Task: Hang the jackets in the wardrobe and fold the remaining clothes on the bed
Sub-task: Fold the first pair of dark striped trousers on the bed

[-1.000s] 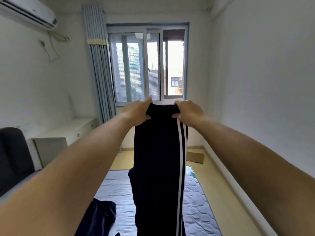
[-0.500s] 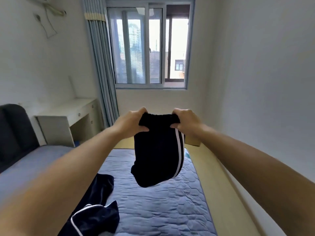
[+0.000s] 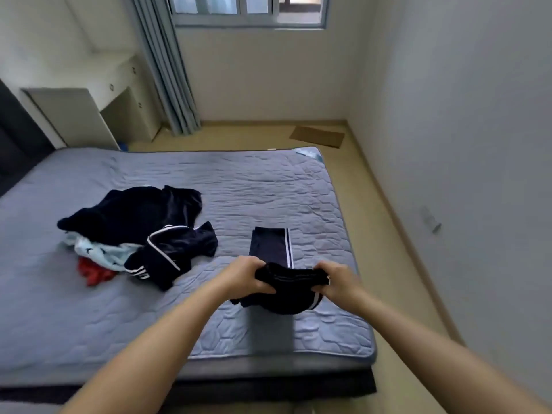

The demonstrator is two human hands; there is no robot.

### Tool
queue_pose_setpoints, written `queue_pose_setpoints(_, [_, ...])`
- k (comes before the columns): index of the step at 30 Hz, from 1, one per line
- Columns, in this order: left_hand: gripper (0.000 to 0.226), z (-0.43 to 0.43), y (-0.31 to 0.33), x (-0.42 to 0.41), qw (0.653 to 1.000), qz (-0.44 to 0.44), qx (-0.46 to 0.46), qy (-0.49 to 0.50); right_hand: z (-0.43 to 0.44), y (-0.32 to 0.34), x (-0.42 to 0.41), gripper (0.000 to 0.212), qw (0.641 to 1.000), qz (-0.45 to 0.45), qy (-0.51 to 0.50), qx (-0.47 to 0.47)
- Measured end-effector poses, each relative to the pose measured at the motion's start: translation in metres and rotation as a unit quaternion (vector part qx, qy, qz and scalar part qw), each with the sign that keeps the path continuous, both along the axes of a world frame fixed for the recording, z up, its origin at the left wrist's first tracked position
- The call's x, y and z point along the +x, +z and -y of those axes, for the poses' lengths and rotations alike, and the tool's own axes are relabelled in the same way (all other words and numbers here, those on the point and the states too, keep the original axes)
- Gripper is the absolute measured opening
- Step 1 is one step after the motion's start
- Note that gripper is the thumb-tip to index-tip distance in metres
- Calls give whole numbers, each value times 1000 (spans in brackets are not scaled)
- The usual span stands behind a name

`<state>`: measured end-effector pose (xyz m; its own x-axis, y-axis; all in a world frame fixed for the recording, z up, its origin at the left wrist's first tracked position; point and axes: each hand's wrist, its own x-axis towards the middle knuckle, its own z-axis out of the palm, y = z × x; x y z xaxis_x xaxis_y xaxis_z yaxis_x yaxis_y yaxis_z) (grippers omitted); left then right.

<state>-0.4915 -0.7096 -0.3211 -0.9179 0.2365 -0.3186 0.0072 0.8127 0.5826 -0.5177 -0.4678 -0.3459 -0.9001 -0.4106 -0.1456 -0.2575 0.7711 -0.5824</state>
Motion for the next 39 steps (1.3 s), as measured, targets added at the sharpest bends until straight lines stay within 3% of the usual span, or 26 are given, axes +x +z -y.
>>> queue_pose_setpoints(3, [23,4,-27,50,1000,25,6,-13,1,-21,59,20,998,52,-18,-34])
queue_pose_setpoints(8, [15,18,-59,124,982,165,39,-78,0,-45,140,23,982,173,8,-74])
queue_pose_setpoints(12, [26,26,-69,138,976,198,63,-61,4,-52,152,20,979,190,16,-77])
queue_pose_setpoints(15, [32,31,-78,123,982,166,86,6,12,-57,131,22,976,193,-7,-99])
queue_pose_setpoints(18, [22,34,-97,93,980,144,104,91,20,-76,94,20,974,199,-51,-100])
queue_pose_setpoints(23, [19,36,-150,5,971,122,109,175,43,-129,-8,17,963,232,-93,-106])
queue_pose_setpoints(28, [39,44,-220,-133,974,50,57,212,75,-207,-153,26,956,195,-171,-134])
queue_pose_setpoints(31, [60,53,-273,-209,969,22,30,245,91,-258,-226,52,942,210,-199,-171])
queue_pose_setpoints(34, [74,58,-345,-222,952,86,-15,294,92,-334,-236,72,925,295,-207,-121])
queue_pose_setpoints(39, [74,57,-457,-114,922,239,-92,292,72,-454,-133,48,868,434,-240,-15])
